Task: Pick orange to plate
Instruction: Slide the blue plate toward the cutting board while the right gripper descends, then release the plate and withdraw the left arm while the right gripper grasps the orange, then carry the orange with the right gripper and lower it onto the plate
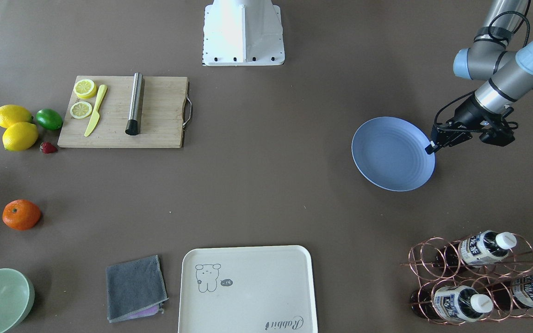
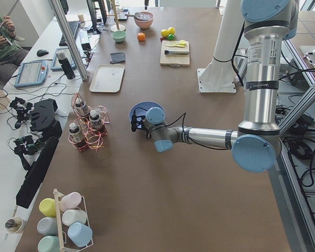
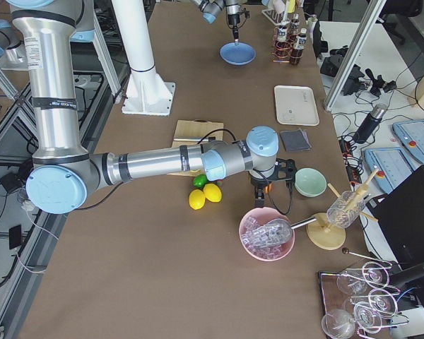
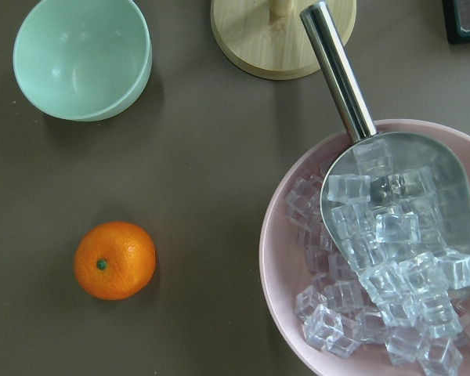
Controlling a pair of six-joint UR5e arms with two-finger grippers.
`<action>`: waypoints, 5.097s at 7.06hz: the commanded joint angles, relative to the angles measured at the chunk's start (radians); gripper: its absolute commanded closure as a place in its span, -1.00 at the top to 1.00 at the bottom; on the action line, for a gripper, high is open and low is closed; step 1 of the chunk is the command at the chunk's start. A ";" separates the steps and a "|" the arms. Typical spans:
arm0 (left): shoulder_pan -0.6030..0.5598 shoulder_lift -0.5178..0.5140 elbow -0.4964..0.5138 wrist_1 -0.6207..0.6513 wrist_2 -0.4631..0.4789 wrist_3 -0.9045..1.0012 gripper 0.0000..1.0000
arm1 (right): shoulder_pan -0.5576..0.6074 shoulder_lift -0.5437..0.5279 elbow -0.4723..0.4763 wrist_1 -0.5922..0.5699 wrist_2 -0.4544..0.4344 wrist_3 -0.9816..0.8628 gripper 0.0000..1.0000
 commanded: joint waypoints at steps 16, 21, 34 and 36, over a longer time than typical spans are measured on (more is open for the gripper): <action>0.589 -0.522 -0.186 0.749 0.721 -0.414 -1.00 | -0.379 0.215 -0.281 0.207 -0.255 0.245 1.00; 0.635 -0.517 -0.188 0.749 0.799 -0.404 0.96 | -0.391 0.214 -0.304 0.207 -0.260 0.245 1.00; -0.018 -0.274 -0.274 0.746 0.372 0.511 0.96 | -0.851 0.460 0.156 -0.086 -0.580 0.840 -1.00; -0.030 -0.252 -0.229 0.748 0.376 0.511 0.96 | -0.960 0.485 0.120 -0.083 -0.667 0.860 -1.00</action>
